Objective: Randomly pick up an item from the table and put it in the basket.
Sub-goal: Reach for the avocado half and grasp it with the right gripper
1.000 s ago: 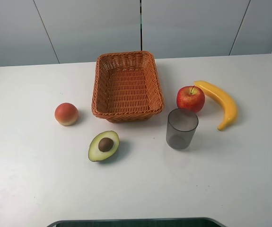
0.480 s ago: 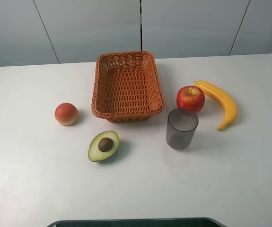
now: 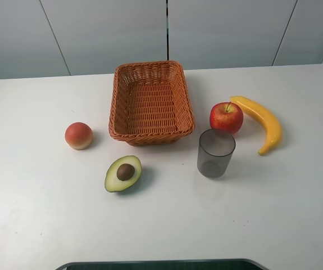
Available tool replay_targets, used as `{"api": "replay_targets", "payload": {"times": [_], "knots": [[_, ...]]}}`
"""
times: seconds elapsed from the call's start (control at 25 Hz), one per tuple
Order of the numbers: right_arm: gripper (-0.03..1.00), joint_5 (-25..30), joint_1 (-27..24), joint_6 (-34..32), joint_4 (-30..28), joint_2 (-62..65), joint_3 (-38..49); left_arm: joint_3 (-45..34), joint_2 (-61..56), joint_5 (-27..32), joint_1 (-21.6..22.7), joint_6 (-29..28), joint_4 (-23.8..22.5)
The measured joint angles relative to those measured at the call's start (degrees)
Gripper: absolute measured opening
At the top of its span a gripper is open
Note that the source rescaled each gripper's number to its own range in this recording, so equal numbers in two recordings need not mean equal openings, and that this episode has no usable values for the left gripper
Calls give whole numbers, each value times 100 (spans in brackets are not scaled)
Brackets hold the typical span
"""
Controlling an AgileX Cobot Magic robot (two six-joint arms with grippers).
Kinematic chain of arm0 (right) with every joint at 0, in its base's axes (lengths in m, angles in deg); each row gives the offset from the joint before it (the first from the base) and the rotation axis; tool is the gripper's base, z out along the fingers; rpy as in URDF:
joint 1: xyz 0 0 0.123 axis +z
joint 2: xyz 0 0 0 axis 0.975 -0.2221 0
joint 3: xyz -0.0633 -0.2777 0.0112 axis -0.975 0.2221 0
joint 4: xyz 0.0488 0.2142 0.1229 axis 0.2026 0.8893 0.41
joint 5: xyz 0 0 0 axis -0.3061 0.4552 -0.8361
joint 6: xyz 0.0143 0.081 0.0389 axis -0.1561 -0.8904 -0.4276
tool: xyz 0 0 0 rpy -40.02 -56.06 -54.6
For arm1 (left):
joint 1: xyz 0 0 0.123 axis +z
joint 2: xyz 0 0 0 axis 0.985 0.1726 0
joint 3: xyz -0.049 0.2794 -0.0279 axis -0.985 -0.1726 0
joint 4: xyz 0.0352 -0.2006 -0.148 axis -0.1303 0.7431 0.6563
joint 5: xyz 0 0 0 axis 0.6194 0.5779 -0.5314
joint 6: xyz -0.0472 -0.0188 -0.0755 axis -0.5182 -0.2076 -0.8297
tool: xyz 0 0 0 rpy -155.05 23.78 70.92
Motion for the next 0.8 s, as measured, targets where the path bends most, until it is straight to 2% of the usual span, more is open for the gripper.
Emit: {"api": "replay_targets", "payload": {"times": [0.36,0.48,0.6,0.8], "knots": [[100,0,0,0,49,0,0,0,0,0,0,0,0],[100,187,0,0,201,-38,-149,0,0,0,0,0,0],[100,480,0,0,291,-407,-643,0,0,0,0,0,0],[100,518,0,0,291,-1618,-1661,0,0,0,0,0,0]]}}
